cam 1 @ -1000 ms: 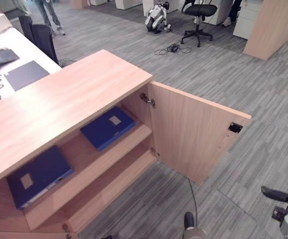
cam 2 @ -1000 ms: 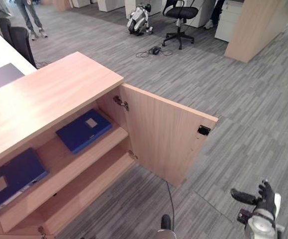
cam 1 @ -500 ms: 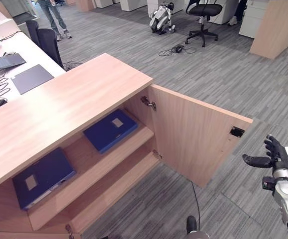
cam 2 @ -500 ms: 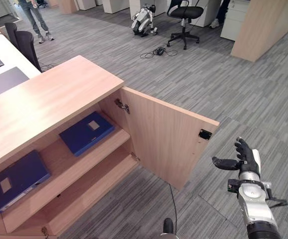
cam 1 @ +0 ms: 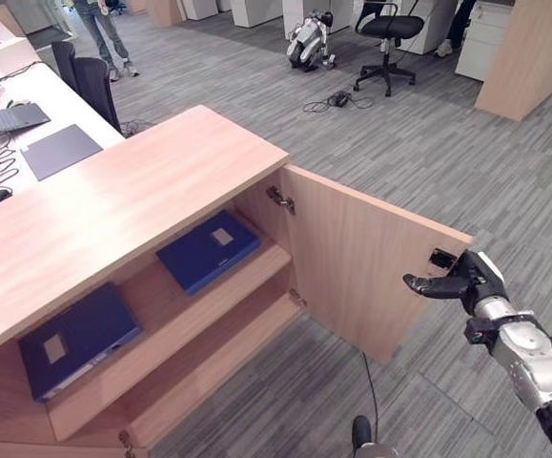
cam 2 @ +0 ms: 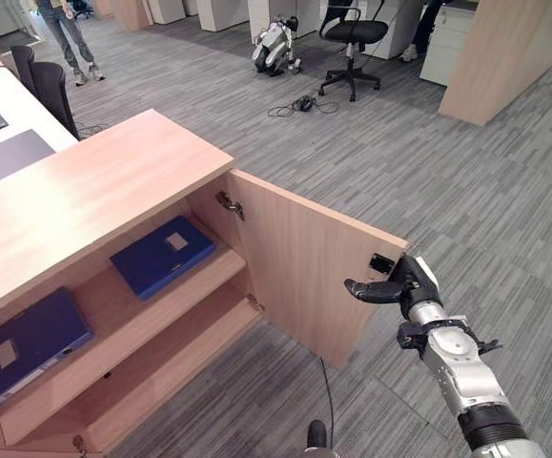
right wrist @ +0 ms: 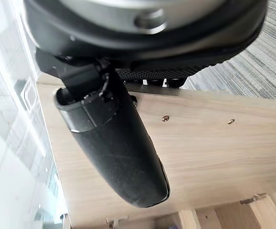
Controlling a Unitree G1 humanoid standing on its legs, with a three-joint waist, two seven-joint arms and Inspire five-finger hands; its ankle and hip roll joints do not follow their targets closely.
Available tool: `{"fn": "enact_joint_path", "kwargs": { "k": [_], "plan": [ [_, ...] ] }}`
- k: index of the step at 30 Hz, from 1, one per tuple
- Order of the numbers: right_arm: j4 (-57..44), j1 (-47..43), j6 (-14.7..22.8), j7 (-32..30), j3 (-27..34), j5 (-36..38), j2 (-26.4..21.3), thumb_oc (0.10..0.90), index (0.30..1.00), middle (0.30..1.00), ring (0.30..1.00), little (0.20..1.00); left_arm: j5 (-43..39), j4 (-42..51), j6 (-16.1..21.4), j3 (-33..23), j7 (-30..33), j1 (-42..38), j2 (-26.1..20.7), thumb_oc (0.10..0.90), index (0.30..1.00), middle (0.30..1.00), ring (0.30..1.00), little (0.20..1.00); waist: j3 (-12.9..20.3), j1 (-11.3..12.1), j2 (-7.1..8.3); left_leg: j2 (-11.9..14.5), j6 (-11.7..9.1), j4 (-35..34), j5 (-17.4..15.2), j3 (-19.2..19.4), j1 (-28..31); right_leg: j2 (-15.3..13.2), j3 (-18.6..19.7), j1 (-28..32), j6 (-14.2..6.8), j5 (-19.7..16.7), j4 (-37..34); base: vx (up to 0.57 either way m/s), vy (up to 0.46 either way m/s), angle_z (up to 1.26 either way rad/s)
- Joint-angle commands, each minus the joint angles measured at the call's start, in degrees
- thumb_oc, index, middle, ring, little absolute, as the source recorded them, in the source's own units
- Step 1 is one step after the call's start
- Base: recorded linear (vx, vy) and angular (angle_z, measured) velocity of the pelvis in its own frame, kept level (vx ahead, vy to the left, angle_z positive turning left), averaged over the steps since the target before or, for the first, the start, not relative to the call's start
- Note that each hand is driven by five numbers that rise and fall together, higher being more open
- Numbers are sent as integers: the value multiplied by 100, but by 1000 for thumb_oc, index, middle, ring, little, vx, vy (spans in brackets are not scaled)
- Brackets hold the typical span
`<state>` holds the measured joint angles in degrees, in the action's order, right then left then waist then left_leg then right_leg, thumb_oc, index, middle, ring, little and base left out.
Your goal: Put the empty folder in the office cabinet
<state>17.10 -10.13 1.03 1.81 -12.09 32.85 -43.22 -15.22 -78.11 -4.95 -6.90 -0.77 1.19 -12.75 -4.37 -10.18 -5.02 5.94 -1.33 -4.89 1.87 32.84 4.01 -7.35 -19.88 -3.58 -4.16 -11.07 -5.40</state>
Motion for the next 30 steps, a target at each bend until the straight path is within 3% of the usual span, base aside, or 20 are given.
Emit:
{"fn": "enact_joint_path", "kwargs": {
  "k": [1,3,6,7,11,16,24,26,27,29,30],
  "plan": [
    [-1463,-1552,731,1119,-827,174,797,800,900,900,900,900,150,-197,70,116,-17,-248,-583,800,900,900,900,900,297,467,421,-43,-238,-11,-115,-488,-42,183,-223,357,-245,891,46,-28,59,-23],
    [-1697,-1070,491,1475,-1532,323,1515,800,900,900,900,900,164,-245,110,108,21,-381,-578,800,900,900,900,900,309,490,465,-64,-223,-11,-124,-529,-66,170,-234,347,-253,841,52,-39,83,-25],
    [-1648,-903,392,1576,-1749,394,1730,800,900,900,900,900,199,-242,129,105,46,-408,-591,800,900,900,900,900,342,484,484,-79,-215,-11,-135,-563,-77,157,-253,351,-259,830,55,-17,47,-15],
    [-1476,-546,195,1794,-2060,964,2183,800,900,900,900,900,197,-216,172,145,89,-497,-535,800,900,900,900,900,352,511,508,-101,-197,-11,-148,-618,-91,132,-269,354,-268,792,63,-33,79,-8],
    [-1320,-23,-165,2048,-2663,1585,2699,800,900,900,900,900,183,-131,237,198,119,-552,-483,800,900,900,900,900,410,580,577,-158,-163,-11,-179,-739,-132,48,-362,367,-311,733,77,-34,101,16],
    [-1202,162,-346,2197,-3042,1686,2737,800,900,900,900,900,113,-42,292,236,155,-646,-482,800,900,900,900,900,451,798,663,-258,-115,-11,-205,-1013,-235,-94,-548,410,-377,698,135,-40,111,43],
    [-1025,489,-449,2112,-3023,1883,2817,800,900,900,900,900,27,-94,262,152,211,-719,-469,800,900,900,900,900,514,1074,723,-496,-4,-11,-199,-1481,-356,-342,-869,518,-465,681,248,-1,123,61],
    [-981,599,-482,2113,-2984,1875,2781,800,900,900,900,900,132,-145,244,140,238,-733,-494,800,900,900,900,900,516,1170,715,-601,39,-11,-193,-1671,-382,-489,-1037,568,-500,709,423,33,173,37],
    [-856,751,-496,2111,-2882,1876,2756,800,900,900,900,900,212,-182,233,130,231,-731,-489,800,900,900,900,900,478,1261,656,-750,124,-11,-202,-1929,-375,-749,-1267,615,-554,763,877,58,249,43],
    [-568,1057,-470,2038,-2588,1821,2751,800,900,900,900,900,316,-247,206,88,259,-730,-532,800,900,900,900,900,390,1277,572,-918,237,-11,-250,-2276,-308,-1134,-1378,611,-575,649,1589,70,237,85],
    [-564,1059,-468,2041,-2584,1819,2754,800,900,900,900,900,316,-248,207,93,259,-731,-533,800,900,900,900,900,390,1266,577,-930,245,-11,-250,-2291,-308,-1155,-1386,608,-587,659,1618,39,123,161]
  ]
}}
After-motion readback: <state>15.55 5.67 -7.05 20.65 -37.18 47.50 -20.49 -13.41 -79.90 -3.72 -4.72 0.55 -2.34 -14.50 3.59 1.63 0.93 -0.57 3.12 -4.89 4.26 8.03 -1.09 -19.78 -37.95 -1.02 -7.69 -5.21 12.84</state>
